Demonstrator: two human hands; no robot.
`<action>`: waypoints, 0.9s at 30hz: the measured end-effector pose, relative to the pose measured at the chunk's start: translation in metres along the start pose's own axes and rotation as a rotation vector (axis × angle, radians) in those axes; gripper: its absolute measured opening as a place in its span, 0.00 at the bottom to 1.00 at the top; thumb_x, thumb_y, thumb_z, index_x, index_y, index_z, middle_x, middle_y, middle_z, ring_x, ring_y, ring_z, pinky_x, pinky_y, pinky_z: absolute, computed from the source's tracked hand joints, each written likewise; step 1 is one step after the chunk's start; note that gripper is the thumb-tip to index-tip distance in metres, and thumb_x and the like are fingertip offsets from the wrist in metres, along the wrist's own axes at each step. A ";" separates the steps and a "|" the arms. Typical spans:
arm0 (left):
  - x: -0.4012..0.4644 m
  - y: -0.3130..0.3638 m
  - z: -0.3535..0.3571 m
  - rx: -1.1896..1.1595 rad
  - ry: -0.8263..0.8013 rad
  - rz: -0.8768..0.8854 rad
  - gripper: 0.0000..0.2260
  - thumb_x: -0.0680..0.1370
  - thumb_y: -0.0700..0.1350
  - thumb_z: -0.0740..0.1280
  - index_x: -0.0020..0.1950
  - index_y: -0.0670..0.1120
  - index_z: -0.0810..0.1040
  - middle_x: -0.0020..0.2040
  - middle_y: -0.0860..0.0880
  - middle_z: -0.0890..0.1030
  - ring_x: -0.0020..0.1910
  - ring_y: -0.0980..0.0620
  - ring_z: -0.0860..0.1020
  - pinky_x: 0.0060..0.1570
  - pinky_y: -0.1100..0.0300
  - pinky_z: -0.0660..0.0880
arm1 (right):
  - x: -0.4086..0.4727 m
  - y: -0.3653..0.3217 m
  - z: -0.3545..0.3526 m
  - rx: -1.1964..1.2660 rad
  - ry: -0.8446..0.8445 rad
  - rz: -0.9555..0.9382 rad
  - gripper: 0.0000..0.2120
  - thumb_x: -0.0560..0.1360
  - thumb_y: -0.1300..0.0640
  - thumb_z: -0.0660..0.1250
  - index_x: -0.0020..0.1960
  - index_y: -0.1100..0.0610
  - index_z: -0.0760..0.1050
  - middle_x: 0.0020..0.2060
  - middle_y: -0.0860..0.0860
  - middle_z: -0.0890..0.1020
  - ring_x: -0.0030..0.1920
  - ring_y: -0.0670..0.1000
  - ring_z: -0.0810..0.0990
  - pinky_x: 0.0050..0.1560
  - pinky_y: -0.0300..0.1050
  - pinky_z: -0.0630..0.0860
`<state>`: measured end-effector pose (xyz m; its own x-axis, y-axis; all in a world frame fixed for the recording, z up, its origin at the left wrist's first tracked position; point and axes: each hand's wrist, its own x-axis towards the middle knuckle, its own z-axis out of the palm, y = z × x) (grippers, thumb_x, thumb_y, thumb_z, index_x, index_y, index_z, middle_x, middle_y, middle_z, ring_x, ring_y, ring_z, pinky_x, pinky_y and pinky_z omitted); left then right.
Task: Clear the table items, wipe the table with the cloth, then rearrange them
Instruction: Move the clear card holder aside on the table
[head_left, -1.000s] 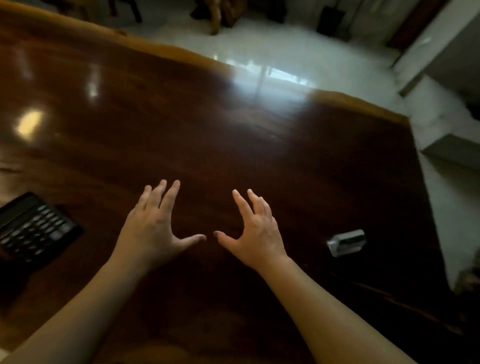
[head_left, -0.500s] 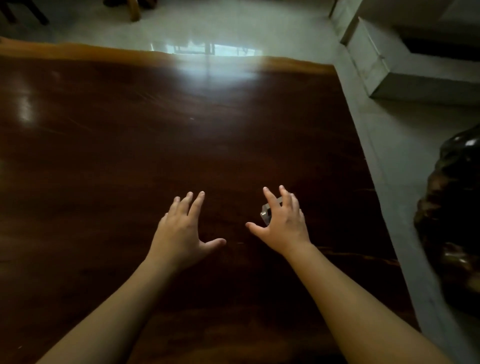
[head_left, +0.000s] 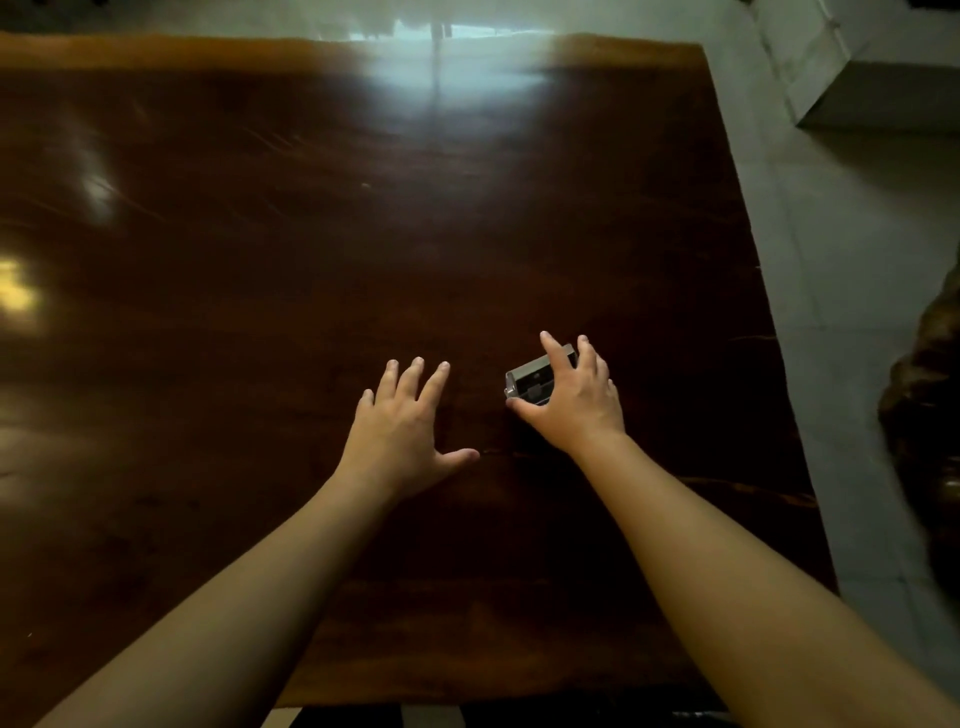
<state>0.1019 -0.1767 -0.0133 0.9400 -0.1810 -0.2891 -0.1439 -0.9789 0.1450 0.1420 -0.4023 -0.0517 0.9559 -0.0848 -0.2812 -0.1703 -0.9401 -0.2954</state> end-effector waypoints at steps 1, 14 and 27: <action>0.000 0.001 0.000 0.006 -0.002 -0.007 0.52 0.68 0.76 0.64 0.82 0.55 0.45 0.83 0.45 0.53 0.81 0.41 0.50 0.74 0.39 0.60 | 0.001 -0.001 0.002 0.010 0.002 -0.016 0.49 0.69 0.31 0.71 0.80 0.41 0.49 0.80 0.60 0.54 0.78 0.62 0.55 0.73 0.64 0.62; -0.030 -0.023 -0.001 -0.054 0.067 -0.115 0.49 0.70 0.74 0.64 0.82 0.54 0.46 0.83 0.44 0.53 0.81 0.41 0.50 0.75 0.40 0.60 | -0.014 -0.015 -0.003 0.155 0.122 -0.072 0.40 0.69 0.37 0.75 0.74 0.50 0.64 0.72 0.58 0.63 0.69 0.60 0.67 0.58 0.57 0.76; -0.099 -0.160 -0.017 -0.139 0.125 -0.313 0.49 0.70 0.75 0.63 0.82 0.54 0.48 0.83 0.44 0.54 0.81 0.41 0.50 0.74 0.40 0.60 | -0.054 -0.135 0.014 0.188 0.096 -0.220 0.41 0.68 0.37 0.76 0.73 0.49 0.63 0.71 0.55 0.64 0.68 0.57 0.68 0.57 0.57 0.78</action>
<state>0.0374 -0.0004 0.0084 0.9637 0.1465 -0.2234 0.1920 -0.9612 0.1980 0.1100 -0.2667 -0.0090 0.9915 0.0744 -0.1070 0.0101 -0.8623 -0.5062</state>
